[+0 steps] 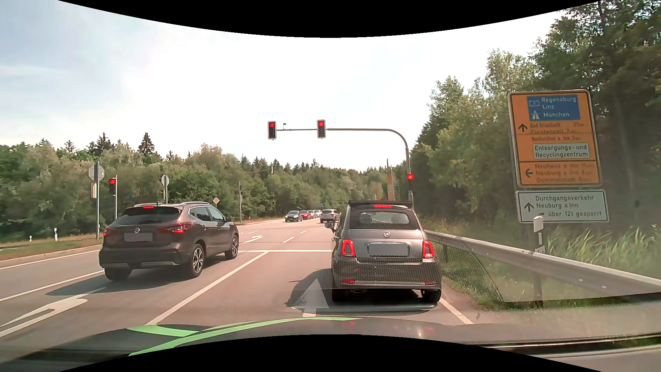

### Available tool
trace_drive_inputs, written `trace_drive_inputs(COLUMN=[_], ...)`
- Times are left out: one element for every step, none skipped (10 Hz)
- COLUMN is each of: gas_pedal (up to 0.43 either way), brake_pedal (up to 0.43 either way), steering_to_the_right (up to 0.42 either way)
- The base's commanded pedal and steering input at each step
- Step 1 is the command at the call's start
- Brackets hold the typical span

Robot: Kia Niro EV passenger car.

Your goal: Follow the waypoints while adhering to traffic rules and regulations

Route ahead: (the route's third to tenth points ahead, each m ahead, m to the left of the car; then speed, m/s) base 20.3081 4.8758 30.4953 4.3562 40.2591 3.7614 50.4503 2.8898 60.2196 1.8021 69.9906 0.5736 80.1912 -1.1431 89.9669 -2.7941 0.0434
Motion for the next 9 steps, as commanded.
trace_drive_inputs(gas_pedal=[0.0, 0.0, 0.0, 0.0, 0.0, 0.0, 0.0, 0.0, 0.0], brake_pedal=[0.207, 0.207, 0.207, 0.207, 0.207, 0.207, 0.207, 0.213, 0.207], steering_to_the_right=[0.003, 0.003, 0.003, 0.003, 0.003, 0.003, 0.003, 0.003, 0.003])
